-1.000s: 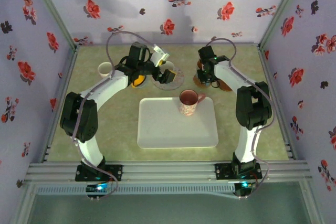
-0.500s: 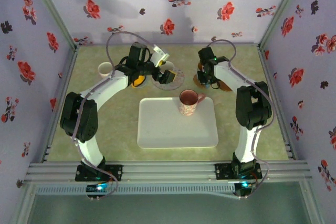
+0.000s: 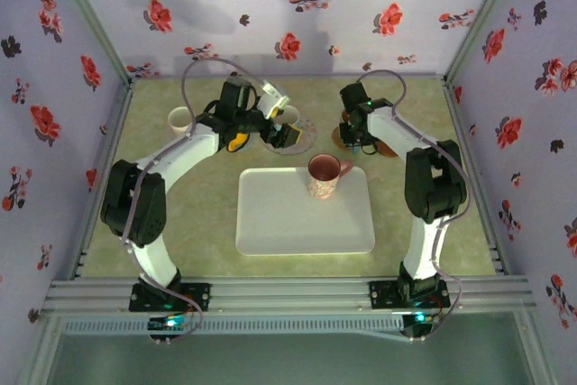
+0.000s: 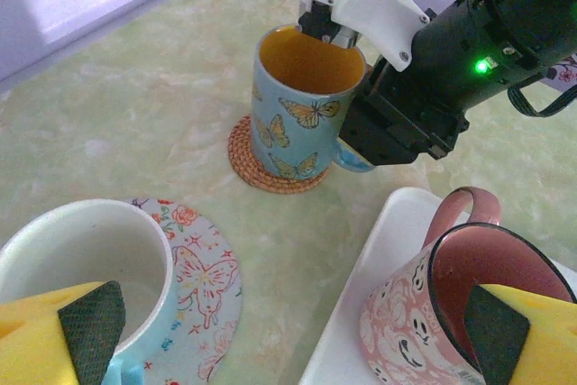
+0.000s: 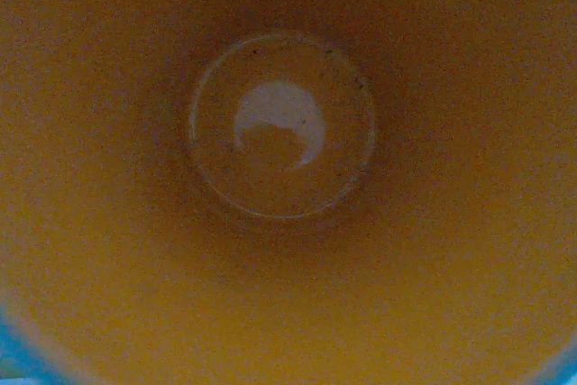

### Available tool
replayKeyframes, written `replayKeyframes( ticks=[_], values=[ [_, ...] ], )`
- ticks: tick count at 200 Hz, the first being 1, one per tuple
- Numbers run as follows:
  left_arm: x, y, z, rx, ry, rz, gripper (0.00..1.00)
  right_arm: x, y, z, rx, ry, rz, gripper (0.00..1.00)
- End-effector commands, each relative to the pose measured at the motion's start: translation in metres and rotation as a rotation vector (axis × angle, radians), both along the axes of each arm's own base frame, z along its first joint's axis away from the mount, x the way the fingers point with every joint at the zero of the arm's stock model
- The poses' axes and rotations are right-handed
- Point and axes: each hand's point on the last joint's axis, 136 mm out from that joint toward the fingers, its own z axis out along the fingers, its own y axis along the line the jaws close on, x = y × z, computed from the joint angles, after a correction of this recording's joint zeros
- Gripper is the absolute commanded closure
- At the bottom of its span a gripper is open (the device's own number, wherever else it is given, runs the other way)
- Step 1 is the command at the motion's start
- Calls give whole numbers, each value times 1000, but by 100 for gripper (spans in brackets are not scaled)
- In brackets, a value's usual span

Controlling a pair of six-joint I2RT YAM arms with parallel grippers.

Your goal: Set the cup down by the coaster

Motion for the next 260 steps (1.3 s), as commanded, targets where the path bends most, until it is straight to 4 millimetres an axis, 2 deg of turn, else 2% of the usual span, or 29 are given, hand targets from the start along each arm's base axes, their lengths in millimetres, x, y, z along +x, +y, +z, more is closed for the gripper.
replayKeyframes(
  ticks=[1, 70, 114, 124, 139, 148, 203, 236, 260],
  values=[
    [-7, 2, 20, -35, -36, -22, 0, 4, 3, 15, 8, -55, -13, 66],
    [-12, 3, 32, -51, -55, -26, 0, -4, 2, 40, 41, -108, -38, 34],
    [-13, 8, 40, -40, -66, 13, 0, -15, -2, 67, 71, -164, -64, 15],
    [-14, 9, 42, -35, -64, 18, 0, -18, -2, 73, 86, -174, -64, 8],
    [-18, 10, 45, -35, -69, 14, 0, -24, 2, 83, 125, -189, -56, 6],
    [-20, 11, 46, -37, -76, 12, 0, -28, 6, 88, 154, -194, -47, 1],
    [-39, 18, 46, -21, -77, -1, 0, -58, 37, 113, 343, -183, 56, 0],
    [-52, 23, 44, -7, -73, -9, 0, -74, 56, 113, 431, -147, 119, 0],
    [-59, 25, 42, -2, -67, -9, 0, -77, 65, 107, 482, -124, 123, 0]
  ],
)
